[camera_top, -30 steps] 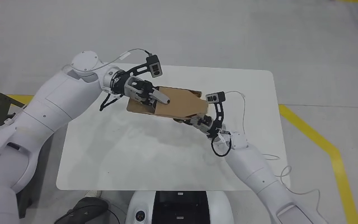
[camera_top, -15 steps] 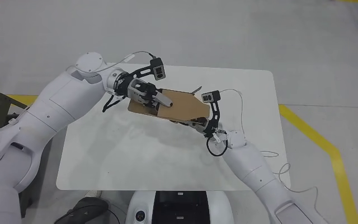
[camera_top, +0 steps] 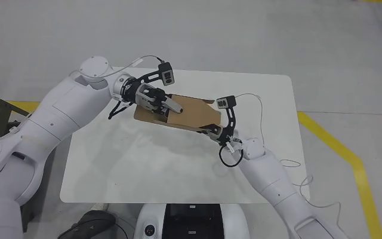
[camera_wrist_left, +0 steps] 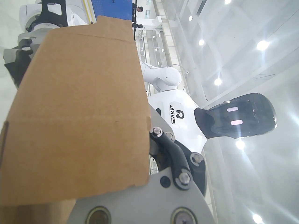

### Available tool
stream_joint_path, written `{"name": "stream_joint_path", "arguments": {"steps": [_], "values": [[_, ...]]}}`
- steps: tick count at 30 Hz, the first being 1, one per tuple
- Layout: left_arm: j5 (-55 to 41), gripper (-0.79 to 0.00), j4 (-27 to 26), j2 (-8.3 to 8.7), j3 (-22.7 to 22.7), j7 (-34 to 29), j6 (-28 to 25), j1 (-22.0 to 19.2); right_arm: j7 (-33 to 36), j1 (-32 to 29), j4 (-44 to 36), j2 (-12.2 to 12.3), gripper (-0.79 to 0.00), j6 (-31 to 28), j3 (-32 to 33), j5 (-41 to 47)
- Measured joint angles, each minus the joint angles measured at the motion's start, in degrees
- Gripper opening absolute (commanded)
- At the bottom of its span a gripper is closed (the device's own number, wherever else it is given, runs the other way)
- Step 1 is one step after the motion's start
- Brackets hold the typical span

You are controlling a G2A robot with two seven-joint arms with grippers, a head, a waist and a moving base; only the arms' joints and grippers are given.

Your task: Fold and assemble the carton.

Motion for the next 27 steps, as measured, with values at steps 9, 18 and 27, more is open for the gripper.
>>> {"name": "stream_joint_path", "arguments": {"steps": [9, 18, 27], "values": [[0.98, -0.785, 0.26, 0.30, 0.01, 0.00, -0.04, 0.34, -1.16, -0.83, -2.36, 0.44, -0.785, 2.00, 1.49, -2.47], [2.65, -0.785, 0.59, 1.06, 0.28, 0.00, 0.60, 0.55, -1.58, -2.71, -6.38, 1.76, -0.785, 6.33, 4.65, -7.94], [2.97, -0.785, -0.21, 1.73, 0.45, 0.00, 0.80, 0.85, -2.69, -4.76, -9.79, 2.53, -0.785, 8.88, 5.95, -12.00]]}}
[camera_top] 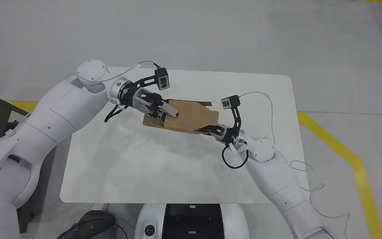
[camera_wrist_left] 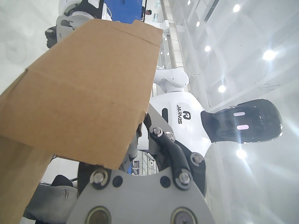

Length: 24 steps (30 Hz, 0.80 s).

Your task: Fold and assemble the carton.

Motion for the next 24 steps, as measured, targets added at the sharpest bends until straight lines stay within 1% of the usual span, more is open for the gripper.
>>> {"name": "stream_joint_path", "arguments": {"steps": [8, 9, 10, 11, 12, 15, 16, 24], "values": [[-1.05, -0.785, -0.98, 0.27, -0.46, 0.00, -1.10, 0.33, -1.89, -0.76, -1.15, 0.23, -0.779, 0.27, 0.29, -2.14], [-1.15, -0.785, -1.10, 0.30, -0.53, 0.00, -1.19, 0.37, -2.08, -0.83, -1.26, 0.25, -0.699, 0.36, 0.30, -2.28], [-1.23, -0.785, -1.26, 0.33, -0.59, 0.00, -1.23, 0.41, -2.29, -0.92, -1.39, 0.27, -0.579, 0.47, 0.32, -2.39], [-1.23, -0.785, -1.37, 0.34, -0.64, 0.00, -1.26, 0.42, -2.40, -0.99, -1.48, 0.29, -0.409, 0.54, 0.32, -2.44], [-1.23, -0.785, -1.46, 0.35, -0.67, 0.00, -1.29, 0.44, -2.51, -1.05, -1.57, 0.31, -0.219, 0.58, 0.35, -2.47], [-1.09, -0.785, -1.59, 0.34, -0.71, 0.00, -1.23, 0.45, -2.76, -1.34, -1.86, 0.39, -0.022, 0.51, 0.48, -2.53], [-0.98, -0.785, -1.63, 0.32, -0.70, 0.00, -1.14, 0.43, -2.80, -1.48, -1.93, 0.43, 0.000, 0.43, 0.56, -2.45], [-0.95, -0.785, -0.48, 0.38, -0.91, 0.00, -1.48, 0.30, -2.49, -2.53, -2.25, 0.88, 0.000, -0.97, 2.17, -0.29]]}}
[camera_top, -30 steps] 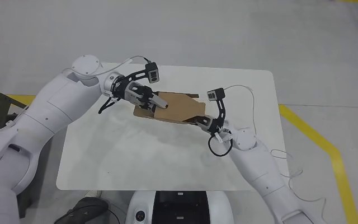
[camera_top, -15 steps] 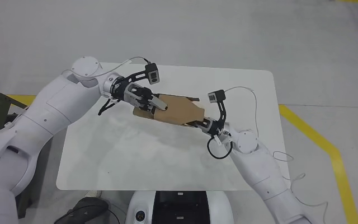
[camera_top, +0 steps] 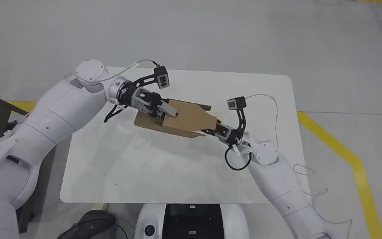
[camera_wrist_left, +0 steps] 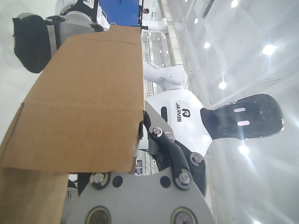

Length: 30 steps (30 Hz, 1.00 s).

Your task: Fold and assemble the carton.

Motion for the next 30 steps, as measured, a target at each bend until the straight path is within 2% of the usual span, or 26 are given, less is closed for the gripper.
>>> {"name": "stream_joint_path", "arguments": {"steps": [5, 10, 12, 18, 21, 22, 25, 30], "values": [[-0.54, -0.785, 0.78, 0.11, -0.43, 0.00, -0.79, 0.27, -0.25, -1.68, -0.68, 0.68, 0.000, -3.46, 2.84, 0.39], [-1.61, -0.785, 2.94, 0.29, -1.60, 0.00, -1.59, 0.48, -1.13, -4.29, -2.16, 1.39, 0.000, -12.43, 5.79, -2.67], [-1.91, -0.785, 4.12, 0.28, -2.19, 0.00, -1.79, 0.57, -1.81, -5.01, -2.71, 1.52, 0.000, -14.32, 6.24, -3.49], [-1.19, -0.785, 6.19, -0.05, -3.94, 0.00, -2.78, 1.02, -2.08, -6.40, -5.23, 1.89, 0.000, -13.52, 5.95, -6.83], [-1.11, -0.785, 6.11, -0.34, -4.55, 0.00, -1.97, 1.30, -4.66, -6.84, -7.11, 1.89, -0.003, -14.26, 6.22, -13.23], [-0.68, -0.785, 6.08, -0.47, -4.76, 0.00, -1.70, 1.32, -6.51, -7.14, -8.03, 1.75, -0.028, -14.65, 6.06, -16.09], [1.13, -0.785, 6.49, -0.79, -5.39, 0.00, -1.54, 1.18, -10.83, -8.18, -10.80, 1.33, -0.009, -16.25, 4.75, -21.78], [3.30, -0.785, 8.73, -1.56, -6.46, 1.04, 0.07, 1.24, -13.68, -9.36, -13.57, 1.31, -0.009, -20.84, 3.83, -25.18]]}}
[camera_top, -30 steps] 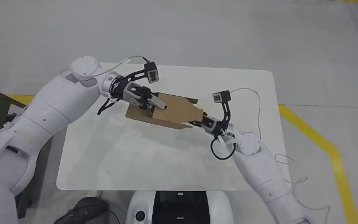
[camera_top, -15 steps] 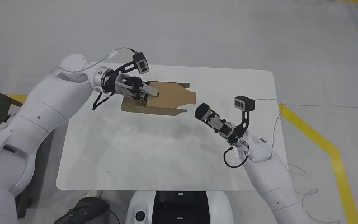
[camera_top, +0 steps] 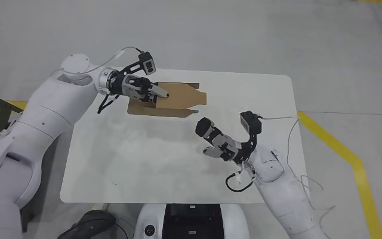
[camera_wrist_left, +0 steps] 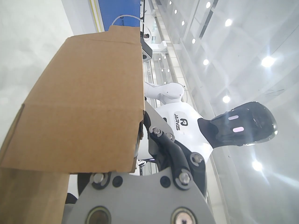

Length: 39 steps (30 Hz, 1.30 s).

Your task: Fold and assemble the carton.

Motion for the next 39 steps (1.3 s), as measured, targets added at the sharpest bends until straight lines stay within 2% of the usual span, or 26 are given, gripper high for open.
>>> {"name": "stream_joint_path", "arguments": {"steps": [7, 13, 23, 31, 39], "values": [[1.90, -0.785, 0.10, -1.38, -0.96, 0.75, 3.33, 0.73, -2.22, 0.25, -4.31, 0.37, 0.000, 0.00, 0.02, -6.85], [3.51, -0.785, -0.68, -2.08, -2.20, 0.37, 4.94, 1.41, -8.12, 1.81, -3.56, 0.09, 0.000, 0.00, -0.73, -16.44], [6.17, -0.785, -1.87, -3.11, -3.80, -1.00, 7.40, 2.68, -16.72, 2.98, -1.46, 0.16, 0.000, 0.00, -2.42, -25.96], [7.22, -0.785, -2.78, -3.52, -5.33, -1.04, 8.30, 3.57, -20.71, 3.80, -0.36, 0.37, 0.000, 0.00, -3.70, -28.50], [9.58, -0.785, -2.06, -3.95, -6.08, -1.04, 9.76, 3.82, -21.29, 4.11, -1.63, 1.21, 0.000, 0.00, -5.09, -27.64]]}}
